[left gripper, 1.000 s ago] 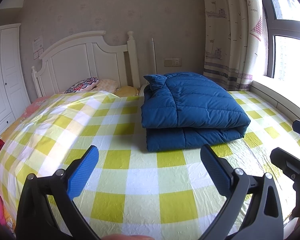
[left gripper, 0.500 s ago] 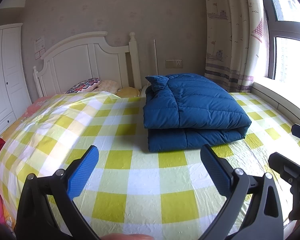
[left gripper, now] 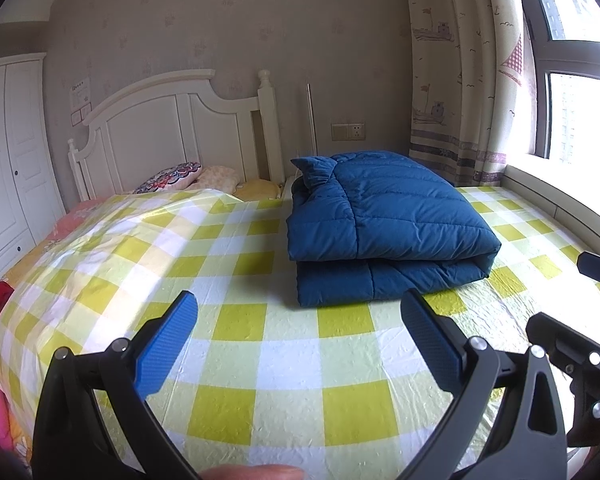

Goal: Fold large clothes

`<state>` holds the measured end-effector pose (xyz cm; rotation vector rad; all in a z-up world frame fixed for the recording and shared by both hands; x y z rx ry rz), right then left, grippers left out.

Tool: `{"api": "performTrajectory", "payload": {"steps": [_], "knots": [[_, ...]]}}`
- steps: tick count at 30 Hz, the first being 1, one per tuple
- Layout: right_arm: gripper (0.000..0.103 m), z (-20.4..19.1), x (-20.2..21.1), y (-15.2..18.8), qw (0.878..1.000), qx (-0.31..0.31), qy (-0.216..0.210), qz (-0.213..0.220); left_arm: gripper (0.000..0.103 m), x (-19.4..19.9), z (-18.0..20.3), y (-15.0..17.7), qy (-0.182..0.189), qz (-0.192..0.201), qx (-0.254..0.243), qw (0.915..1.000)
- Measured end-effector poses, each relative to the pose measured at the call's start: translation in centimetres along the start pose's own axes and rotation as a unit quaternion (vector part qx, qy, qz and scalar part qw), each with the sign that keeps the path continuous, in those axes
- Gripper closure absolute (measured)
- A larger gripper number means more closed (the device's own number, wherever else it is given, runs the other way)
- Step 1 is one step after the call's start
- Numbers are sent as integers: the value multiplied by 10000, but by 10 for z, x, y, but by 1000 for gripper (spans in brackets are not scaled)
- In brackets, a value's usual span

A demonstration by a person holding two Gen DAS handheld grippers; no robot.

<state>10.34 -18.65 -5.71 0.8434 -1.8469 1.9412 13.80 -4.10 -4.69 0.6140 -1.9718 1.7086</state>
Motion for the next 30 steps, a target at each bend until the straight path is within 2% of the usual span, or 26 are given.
{"api": "performTrajectory", "payload": {"steps": [17, 19, 21, 24, 27, 29, 30], "knots": [[5, 0, 4, 0, 9999, -3, 30, 109, 2, 21, -3, -8, -102, 407, -33, 9991], [5, -1, 1, 2, 10000, 23, 25, 65, 2, 20, -2, -9, 51, 416, -15, 9991], [5, -1, -4, 4, 10000, 54, 27, -7, 2, 19, 8, -10, 418, 387, -256, 9980], [5, 7, -16, 4, 9999, 0, -45, -133, 2, 10, 7, -17, 341, 486, -423, 9973], [5, 36, -30, -4, 9993, -169, -55, -337, 2, -31, -19, -40, 573, -101, -440, 9973], [5, 76, -34, -17, 9983, -331, 290, -379, 2, -71, -64, -61, 369, -435, -58, 9984], [5, 109, -31, -26, 9958, -500, 655, -386, 2, -91, -93, -72, 124, -557, 156, 9982]]}}
Point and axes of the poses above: each gripper's, at about its wrist camera, not at the fingertips, and x roughly against the way its jaws point, z to its right, y to its underside, the point moved 4 cm from there along -x, roughly the way its jaws point, and after that the axes turned 9 degrees about -z, right-handed, at the moved point
